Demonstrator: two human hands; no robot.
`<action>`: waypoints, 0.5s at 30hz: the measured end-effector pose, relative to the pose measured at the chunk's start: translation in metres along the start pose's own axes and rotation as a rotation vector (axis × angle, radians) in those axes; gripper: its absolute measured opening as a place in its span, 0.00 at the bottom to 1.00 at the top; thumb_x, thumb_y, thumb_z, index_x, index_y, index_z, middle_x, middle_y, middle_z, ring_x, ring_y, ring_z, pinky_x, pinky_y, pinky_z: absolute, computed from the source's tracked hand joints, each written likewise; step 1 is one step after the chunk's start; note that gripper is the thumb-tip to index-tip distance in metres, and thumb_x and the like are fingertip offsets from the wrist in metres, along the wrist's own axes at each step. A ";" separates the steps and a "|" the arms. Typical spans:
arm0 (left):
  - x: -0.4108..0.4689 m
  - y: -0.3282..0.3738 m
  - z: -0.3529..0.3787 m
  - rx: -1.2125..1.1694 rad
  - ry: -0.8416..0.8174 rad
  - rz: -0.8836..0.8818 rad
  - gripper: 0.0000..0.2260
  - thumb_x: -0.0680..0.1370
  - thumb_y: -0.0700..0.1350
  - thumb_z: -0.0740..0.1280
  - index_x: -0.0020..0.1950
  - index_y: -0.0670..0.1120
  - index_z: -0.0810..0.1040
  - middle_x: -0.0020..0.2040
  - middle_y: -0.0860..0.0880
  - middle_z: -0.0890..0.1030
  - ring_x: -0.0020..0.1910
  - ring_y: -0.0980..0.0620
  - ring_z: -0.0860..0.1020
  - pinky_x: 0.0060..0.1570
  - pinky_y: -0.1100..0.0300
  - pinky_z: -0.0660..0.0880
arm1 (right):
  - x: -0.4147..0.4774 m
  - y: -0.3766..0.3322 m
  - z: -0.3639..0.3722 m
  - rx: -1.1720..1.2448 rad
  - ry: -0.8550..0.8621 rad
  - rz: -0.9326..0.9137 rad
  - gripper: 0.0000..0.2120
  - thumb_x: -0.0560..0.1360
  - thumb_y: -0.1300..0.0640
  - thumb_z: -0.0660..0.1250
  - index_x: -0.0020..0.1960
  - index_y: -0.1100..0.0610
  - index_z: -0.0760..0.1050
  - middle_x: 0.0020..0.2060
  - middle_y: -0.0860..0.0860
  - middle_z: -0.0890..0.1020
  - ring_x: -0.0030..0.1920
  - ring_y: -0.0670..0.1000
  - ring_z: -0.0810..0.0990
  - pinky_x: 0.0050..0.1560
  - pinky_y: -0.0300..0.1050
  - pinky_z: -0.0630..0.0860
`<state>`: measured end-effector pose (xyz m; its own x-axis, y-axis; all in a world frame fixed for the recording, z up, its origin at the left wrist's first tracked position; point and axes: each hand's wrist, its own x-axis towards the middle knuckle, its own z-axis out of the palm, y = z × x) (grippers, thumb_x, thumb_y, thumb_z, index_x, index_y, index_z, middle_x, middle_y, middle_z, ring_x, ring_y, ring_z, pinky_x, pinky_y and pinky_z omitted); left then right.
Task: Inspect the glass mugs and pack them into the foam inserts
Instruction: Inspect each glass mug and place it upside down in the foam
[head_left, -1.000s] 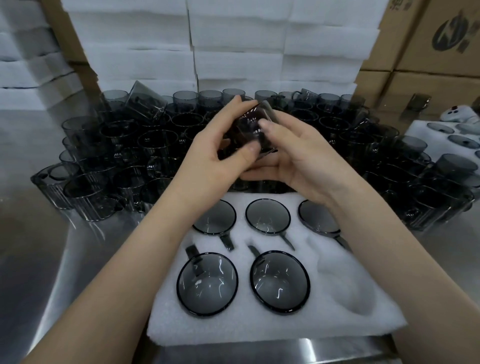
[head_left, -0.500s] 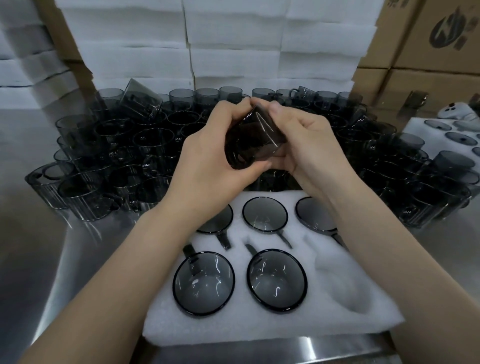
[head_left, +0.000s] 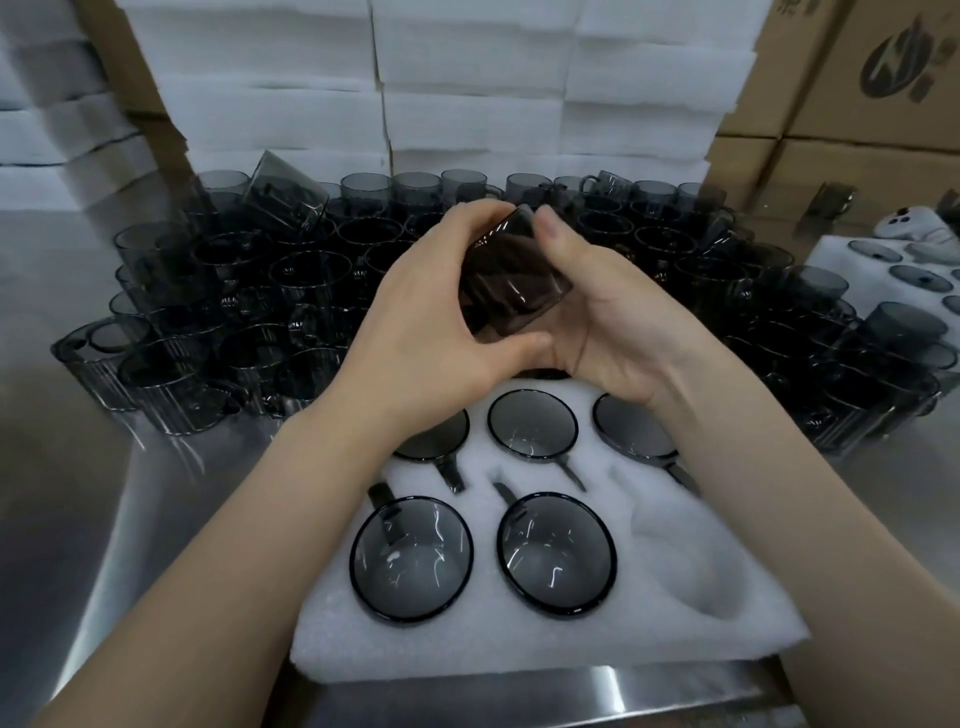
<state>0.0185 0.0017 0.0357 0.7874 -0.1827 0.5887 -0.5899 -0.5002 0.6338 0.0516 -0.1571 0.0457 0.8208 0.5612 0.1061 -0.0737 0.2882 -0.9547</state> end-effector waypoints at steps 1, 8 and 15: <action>0.000 0.001 -0.001 0.006 0.006 -0.025 0.35 0.65 0.53 0.78 0.70 0.52 0.69 0.60 0.60 0.77 0.59 0.63 0.74 0.60 0.71 0.69 | 0.001 0.001 0.001 -0.022 0.027 -0.027 0.17 0.78 0.45 0.61 0.53 0.57 0.82 0.50 0.58 0.84 0.49 0.57 0.84 0.43 0.50 0.82; -0.002 0.005 -0.001 0.009 0.009 -0.009 0.40 0.64 0.48 0.81 0.74 0.51 0.68 0.71 0.54 0.73 0.71 0.59 0.68 0.71 0.67 0.62 | 0.002 -0.003 0.003 0.059 0.081 -0.002 0.18 0.82 0.47 0.57 0.56 0.59 0.78 0.41 0.56 0.85 0.33 0.52 0.84 0.28 0.43 0.78; -0.003 0.010 -0.004 0.043 -0.093 0.130 0.40 0.64 0.45 0.77 0.72 0.57 0.62 0.79 0.51 0.58 0.79 0.48 0.51 0.76 0.40 0.53 | 0.001 -0.005 -0.008 0.202 -0.151 0.231 0.23 0.82 0.44 0.53 0.68 0.59 0.70 0.62 0.62 0.77 0.55 0.59 0.82 0.43 0.54 0.82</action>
<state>0.0097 0.0012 0.0423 0.7195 -0.3250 0.6138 -0.6812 -0.5023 0.5326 0.0576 -0.1645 0.0478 0.6775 0.7337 -0.0520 -0.3705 0.2794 -0.8858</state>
